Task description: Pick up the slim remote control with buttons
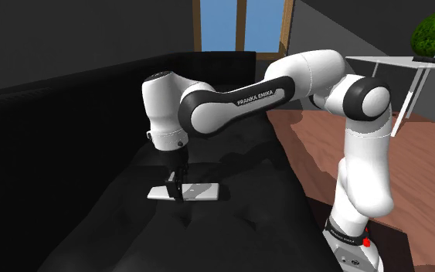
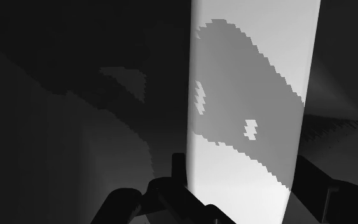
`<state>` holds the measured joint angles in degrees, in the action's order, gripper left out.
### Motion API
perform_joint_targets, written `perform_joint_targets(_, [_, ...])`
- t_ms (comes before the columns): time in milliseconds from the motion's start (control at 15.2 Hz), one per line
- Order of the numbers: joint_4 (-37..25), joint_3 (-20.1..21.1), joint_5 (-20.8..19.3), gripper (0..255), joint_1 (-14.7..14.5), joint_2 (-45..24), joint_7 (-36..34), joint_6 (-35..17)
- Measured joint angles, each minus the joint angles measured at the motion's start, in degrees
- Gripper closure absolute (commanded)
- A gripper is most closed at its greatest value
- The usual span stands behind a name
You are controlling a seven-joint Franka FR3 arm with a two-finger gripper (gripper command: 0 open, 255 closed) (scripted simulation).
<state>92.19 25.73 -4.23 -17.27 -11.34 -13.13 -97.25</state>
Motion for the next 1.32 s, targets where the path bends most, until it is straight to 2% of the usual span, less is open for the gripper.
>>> perform_joint_targets(462, [-0.30,0.00,0.03,255,0.02,0.04,0.05,0.35])
perform_joint_targets(1320, [-11.47,0.29,-0.39,255,-0.78,-1.08,-0.22,10.48])
